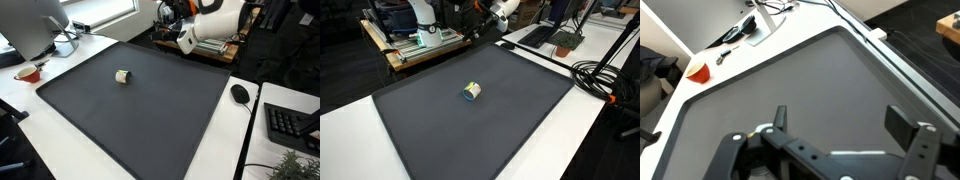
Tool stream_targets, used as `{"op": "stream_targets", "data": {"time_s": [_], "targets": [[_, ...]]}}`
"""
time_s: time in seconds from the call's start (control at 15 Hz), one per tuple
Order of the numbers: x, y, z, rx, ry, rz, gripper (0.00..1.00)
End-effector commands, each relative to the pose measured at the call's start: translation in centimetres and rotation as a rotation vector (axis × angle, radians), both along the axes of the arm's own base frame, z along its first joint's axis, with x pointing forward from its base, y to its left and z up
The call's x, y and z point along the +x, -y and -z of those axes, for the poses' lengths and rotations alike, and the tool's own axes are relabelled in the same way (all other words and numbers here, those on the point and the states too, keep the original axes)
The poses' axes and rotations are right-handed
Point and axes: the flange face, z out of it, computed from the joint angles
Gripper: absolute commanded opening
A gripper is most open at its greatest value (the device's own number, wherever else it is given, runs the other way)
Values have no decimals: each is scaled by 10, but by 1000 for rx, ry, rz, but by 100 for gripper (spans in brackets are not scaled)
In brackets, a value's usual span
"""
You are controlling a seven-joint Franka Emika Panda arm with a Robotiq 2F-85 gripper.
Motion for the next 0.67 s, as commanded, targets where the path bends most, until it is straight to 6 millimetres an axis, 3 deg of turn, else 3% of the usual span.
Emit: {"op": "stream_targets", "data": {"time_s": [0.0,0.27,0.33,0.4,0.6], "targets": [[-23,-25,69,-119,-129,-94,100],[-32,-30,122,-237,-244,-235,100],[-28,-27,128,-254,-247,-238,100],[-42,-29,118,-196,-222,-212,100],[-31,-25,132,-224,-227,-222,100]]}}
